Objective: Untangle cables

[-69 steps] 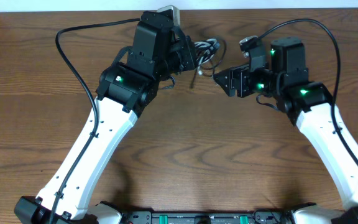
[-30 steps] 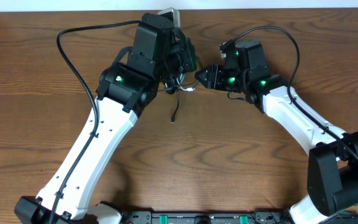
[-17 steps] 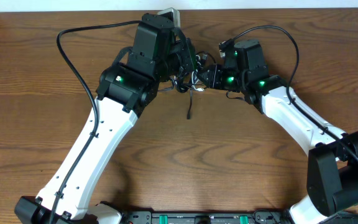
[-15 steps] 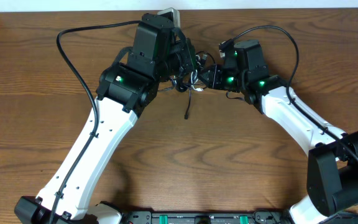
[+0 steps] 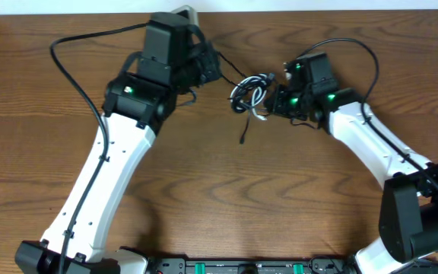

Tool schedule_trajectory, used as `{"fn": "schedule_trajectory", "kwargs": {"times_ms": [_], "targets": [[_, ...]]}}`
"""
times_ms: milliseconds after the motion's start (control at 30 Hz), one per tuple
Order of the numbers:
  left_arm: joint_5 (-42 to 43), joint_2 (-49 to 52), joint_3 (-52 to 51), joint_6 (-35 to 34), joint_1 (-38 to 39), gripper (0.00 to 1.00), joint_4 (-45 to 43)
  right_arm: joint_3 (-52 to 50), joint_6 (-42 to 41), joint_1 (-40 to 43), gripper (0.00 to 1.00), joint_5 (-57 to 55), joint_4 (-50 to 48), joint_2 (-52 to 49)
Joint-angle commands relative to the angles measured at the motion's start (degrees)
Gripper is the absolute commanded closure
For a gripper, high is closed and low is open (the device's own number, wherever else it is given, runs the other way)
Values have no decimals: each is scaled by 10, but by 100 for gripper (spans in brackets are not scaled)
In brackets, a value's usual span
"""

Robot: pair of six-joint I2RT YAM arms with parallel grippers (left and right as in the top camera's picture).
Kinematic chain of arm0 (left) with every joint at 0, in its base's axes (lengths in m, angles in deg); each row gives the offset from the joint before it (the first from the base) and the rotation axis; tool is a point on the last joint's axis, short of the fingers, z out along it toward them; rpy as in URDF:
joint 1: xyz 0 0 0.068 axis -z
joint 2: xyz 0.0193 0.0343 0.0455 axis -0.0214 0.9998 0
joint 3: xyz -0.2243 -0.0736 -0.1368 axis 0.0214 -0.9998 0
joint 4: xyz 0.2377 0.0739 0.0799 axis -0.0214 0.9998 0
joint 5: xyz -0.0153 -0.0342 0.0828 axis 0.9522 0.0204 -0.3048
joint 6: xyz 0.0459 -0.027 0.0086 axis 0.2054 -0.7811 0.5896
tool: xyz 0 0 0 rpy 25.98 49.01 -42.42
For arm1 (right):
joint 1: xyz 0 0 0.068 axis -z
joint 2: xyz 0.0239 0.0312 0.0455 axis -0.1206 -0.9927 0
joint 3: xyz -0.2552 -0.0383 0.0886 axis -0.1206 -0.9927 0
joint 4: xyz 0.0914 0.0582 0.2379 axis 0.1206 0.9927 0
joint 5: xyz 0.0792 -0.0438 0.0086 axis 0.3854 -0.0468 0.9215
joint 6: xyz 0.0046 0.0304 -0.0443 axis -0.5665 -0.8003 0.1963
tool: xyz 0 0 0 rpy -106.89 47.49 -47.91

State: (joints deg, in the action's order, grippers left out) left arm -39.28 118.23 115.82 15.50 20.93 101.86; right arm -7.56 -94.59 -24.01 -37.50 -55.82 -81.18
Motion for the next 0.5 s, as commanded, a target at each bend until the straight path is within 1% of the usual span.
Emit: {"fn": "schedule_trajectory", "kwargs": {"times_ms": [0,133,267,367,467], "targets": [[-16,-13,9,12,-52,92,-9,-1,23,41,99,-63,38,-2],[-16,-14,9,14,-96,92,11,-1,38,59,99,-101,85,-2],[-16,-14,9,26,-136,92,53,-3,60,70,99,-126,127,-2],[-15,-13,9,28,-143,92,92,-3,87,69,99,-119,133,-2],[-11,-12,9,36,-136,92,130,-3,121,63,99,-89,130,-2]]}}
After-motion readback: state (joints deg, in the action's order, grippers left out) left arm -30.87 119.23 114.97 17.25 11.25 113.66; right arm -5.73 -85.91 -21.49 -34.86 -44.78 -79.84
